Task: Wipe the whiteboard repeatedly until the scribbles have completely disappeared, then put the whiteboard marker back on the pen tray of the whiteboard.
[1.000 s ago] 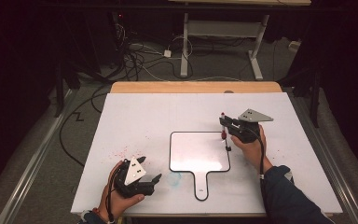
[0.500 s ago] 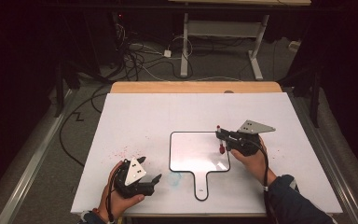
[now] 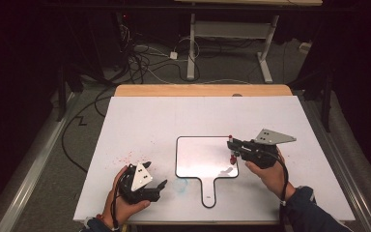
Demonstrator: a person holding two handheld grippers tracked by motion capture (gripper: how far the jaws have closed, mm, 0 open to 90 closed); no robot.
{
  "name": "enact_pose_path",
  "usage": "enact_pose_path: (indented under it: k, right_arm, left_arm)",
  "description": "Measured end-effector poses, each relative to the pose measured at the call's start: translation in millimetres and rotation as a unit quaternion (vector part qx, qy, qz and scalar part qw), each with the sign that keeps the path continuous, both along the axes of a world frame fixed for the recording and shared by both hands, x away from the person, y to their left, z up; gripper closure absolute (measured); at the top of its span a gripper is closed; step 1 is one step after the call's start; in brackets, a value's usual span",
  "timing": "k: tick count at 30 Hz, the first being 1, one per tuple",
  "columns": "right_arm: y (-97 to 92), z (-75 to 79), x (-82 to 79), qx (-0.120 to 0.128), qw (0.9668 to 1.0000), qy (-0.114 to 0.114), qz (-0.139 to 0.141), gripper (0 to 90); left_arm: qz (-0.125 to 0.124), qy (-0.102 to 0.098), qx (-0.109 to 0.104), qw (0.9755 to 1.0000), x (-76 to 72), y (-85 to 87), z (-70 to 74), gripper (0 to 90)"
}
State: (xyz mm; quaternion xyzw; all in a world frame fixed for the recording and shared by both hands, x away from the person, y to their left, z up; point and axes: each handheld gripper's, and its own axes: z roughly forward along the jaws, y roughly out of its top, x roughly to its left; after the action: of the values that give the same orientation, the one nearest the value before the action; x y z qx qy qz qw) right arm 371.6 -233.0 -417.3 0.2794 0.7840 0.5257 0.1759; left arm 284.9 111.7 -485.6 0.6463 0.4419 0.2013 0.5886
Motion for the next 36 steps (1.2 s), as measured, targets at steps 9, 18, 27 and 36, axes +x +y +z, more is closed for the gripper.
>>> enact_pose_path:
  k: [9, 18, 27, 36]
  right_arm:
    - [-23.3, 21.5, -19.1, 0.013, 0.9993, 0.017, -0.032, 81.3]
    - [-33.9, 28.0, -33.2, 0.008, 0.9965, 0.065, -0.052, 81.2]
    - [-27.6, 4.0, -9.0, -0.011, 0.9901, 0.121, -0.071, 81.1]
    - [-24.0, -18.4, 19.0, -0.002, 0.9802, 0.173, -0.096, 80.1]
  left_arm:
    - [-0.002, -0.002, 0.002, 1.0, -1.6, -1.1, 0.6, 19.5]
    - [0.003, -0.006, 0.002, 1.0, -0.1, 0.4, 1.3, 19.6]
    - [0.003, -0.007, 0.008, 0.9999, -1.4, -0.1, 1.1, 19.5]
    - [-0.005, -0.001, 0.015, 0.9999, -1.4, -3.0, -1.9, 19.5]
